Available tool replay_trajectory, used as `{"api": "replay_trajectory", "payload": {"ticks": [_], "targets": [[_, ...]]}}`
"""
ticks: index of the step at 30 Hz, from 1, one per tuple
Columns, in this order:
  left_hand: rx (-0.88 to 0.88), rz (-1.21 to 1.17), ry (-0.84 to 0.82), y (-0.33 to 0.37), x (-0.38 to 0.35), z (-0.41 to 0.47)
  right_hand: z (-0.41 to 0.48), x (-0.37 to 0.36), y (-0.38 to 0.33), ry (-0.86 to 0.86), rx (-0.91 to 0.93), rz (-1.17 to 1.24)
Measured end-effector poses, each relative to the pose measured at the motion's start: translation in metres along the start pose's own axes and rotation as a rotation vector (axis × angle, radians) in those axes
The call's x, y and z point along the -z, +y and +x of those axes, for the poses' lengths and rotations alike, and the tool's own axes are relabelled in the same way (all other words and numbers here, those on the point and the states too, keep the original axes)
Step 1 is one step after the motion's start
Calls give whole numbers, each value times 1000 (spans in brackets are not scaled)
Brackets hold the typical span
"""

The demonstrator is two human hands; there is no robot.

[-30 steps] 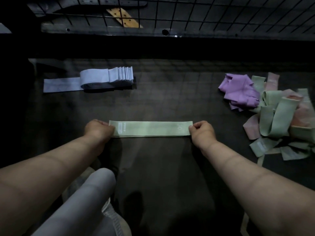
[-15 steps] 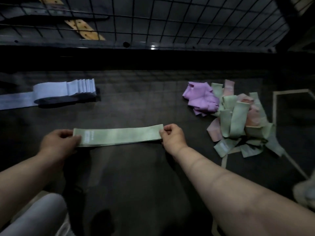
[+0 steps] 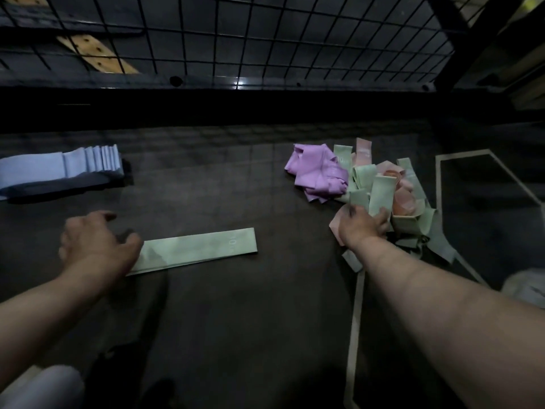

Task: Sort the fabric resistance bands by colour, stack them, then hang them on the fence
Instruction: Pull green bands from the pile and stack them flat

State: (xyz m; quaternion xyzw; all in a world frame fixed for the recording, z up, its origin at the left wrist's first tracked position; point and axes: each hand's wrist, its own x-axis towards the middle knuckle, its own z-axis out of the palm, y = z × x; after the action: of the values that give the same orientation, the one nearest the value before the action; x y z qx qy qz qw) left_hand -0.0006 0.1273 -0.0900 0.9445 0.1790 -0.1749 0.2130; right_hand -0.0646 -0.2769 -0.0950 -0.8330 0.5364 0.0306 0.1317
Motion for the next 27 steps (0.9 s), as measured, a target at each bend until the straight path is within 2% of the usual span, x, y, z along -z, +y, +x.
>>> {"api": "replay_trajectory", "payload": {"ticks": [2,3,6,7,9,11,13,15,17,20,22,24,27], "targets": [[-96,-13,-37,11,-4,-8,12,5,11,16,-54,-42],[-140,-28,-59,16,-6,-14,18,7,17,-31,-80,-47],[-275,-52,-91,27,-11,-30,23,10,32,-405,-69,-41],[-318,-50,-104,29,-13,-33,22,11,35,-395,-72,-24],[-381,-47,-129,32,-13,-38,19,11,38,-165,-98,80],[-417,-86,-143,34,-12,-40,7,17,32,105,-78,317],[-446,-149,-151,35,-11,-43,-8,29,18,243,-10,558],[-467,-223,-163,35,-10,-44,-25,42,2,271,73,619],[-482,-302,-192,37,-8,-45,-43,52,-14,223,178,666],[-524,-398,-216,39,-3,-45,-76,67,-37,187,425,747],[-540,-445,-246,40,1,-45,-97,71,-47,66,543,836],[-611,-503,-289,34,9,-47,-124,72,-57,-261,597,903],[-1035,-368,-264,23,20,-45,-152,67,-64,-838,591,770]]}}
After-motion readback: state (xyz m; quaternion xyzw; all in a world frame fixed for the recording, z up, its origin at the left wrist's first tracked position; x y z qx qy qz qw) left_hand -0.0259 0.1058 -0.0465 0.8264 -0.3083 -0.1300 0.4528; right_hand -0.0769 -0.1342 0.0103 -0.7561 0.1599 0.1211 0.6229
